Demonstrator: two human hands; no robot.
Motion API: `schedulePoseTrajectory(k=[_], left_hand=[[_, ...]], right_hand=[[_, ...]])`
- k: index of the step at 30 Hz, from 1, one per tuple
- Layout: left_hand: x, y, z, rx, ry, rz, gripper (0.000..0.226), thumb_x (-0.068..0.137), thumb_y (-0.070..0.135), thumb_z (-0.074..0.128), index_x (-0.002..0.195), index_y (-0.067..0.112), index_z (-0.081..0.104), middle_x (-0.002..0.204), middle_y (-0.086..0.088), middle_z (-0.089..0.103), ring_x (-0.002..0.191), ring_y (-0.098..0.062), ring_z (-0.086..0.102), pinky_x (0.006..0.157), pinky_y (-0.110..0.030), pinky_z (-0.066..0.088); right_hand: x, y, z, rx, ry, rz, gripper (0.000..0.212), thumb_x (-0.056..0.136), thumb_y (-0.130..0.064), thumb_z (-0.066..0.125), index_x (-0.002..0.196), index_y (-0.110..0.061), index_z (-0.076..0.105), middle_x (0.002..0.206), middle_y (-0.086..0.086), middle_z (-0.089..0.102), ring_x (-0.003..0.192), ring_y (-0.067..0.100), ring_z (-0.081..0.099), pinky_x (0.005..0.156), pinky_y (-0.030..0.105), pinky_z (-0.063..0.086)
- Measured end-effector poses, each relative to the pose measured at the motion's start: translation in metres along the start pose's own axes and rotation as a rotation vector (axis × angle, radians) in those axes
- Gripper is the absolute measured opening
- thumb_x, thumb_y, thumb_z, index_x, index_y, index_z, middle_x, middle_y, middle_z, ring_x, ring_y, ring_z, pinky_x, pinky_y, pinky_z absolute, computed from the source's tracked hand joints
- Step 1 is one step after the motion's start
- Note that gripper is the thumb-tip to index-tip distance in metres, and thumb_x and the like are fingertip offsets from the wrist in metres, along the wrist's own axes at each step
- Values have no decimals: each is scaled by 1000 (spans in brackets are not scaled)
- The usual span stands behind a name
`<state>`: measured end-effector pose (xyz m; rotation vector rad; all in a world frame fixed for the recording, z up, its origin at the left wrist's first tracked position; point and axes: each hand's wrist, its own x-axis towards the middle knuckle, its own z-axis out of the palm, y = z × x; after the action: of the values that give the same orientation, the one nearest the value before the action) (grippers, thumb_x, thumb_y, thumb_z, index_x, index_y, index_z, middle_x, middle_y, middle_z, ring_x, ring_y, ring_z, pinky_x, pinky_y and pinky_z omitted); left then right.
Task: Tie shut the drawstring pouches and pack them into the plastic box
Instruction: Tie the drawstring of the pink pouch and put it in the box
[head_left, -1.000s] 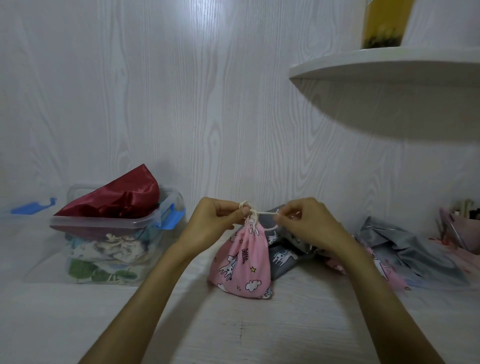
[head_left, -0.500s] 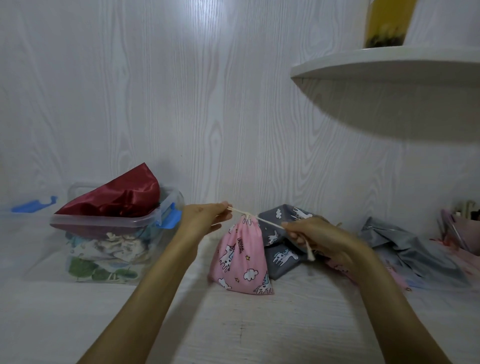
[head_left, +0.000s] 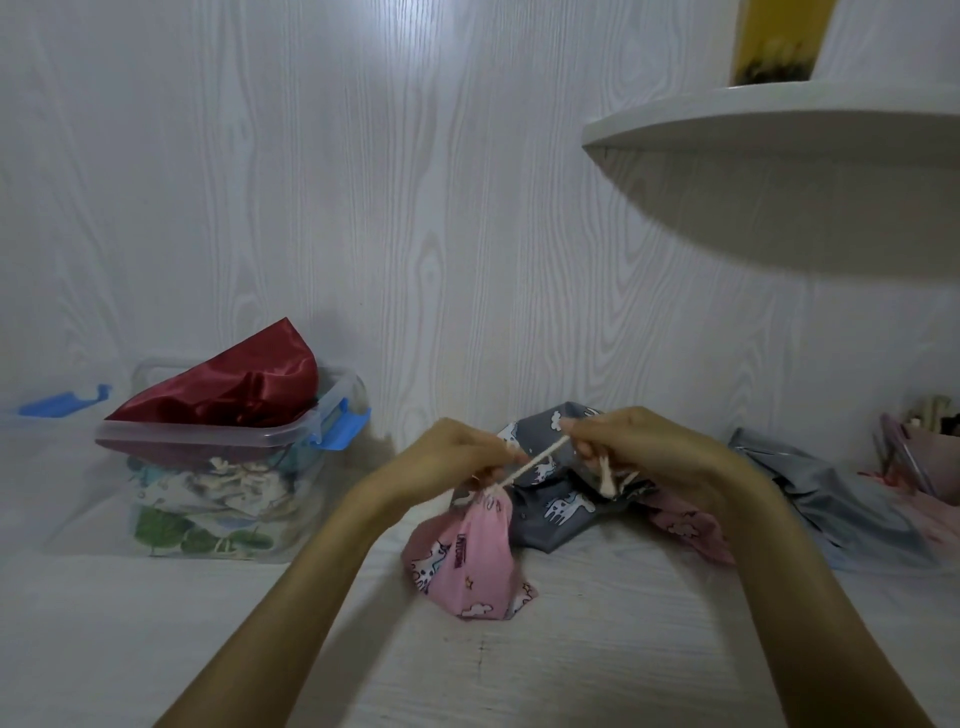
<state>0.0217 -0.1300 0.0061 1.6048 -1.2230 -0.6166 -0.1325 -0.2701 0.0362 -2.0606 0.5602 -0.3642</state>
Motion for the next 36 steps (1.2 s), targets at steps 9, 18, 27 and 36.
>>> schedulePoseTrajectory(k=[9, 18, 27, 36], left_hand=[[-1, 5, 26, 95, -303, -48, 36, 96, 31, 51, 96, 3, 73, 64, 6, 54, 69, -20, 41, 68, -26, 35], [1, -2, 3, -229, -110, -48, 37, 98, 31, 46, 80, 18, 76, 80, -6, 56, 86, -21, 50, 88, -34, 41], [-4, 7, 2, -206, -73, -10, 33, 99, 32, 42, 100, 20, 73, 100, -16, 65, 98, -17, 62, 97, -28, 46], [-4, 4, 1, -397, -11, -62, 24, 87, 22, 64, 102, 6, 73, 85, -2, 71, 81, -8, 66, 79, -16, 55]], right_hand=[[-5, -22, 17, -20, 11, -150, 31, 98, -34, 42, 89, -24, 70, 90, -4, 70, 83, 13, 61, 80, 22, 45], [-15, -19, 14, -178, -197, 80, 32, 91, -21, 60, 122, -24, 52, 102, 6, 69, 80, 9, 62, 64, 21, 45], [-8, -11, 19, -126, -53, 24, 12, 82, -34, 69, 74, -26, 72, 55, -11, 61, 50, 1, 52, 50, 16, 38], [-23, -26, 3, -213, 77, -166, 19, 82, -39, 68, 73, -22, 73, 46, -16, 55, 46, -3, 46, 50, 10, 36]])
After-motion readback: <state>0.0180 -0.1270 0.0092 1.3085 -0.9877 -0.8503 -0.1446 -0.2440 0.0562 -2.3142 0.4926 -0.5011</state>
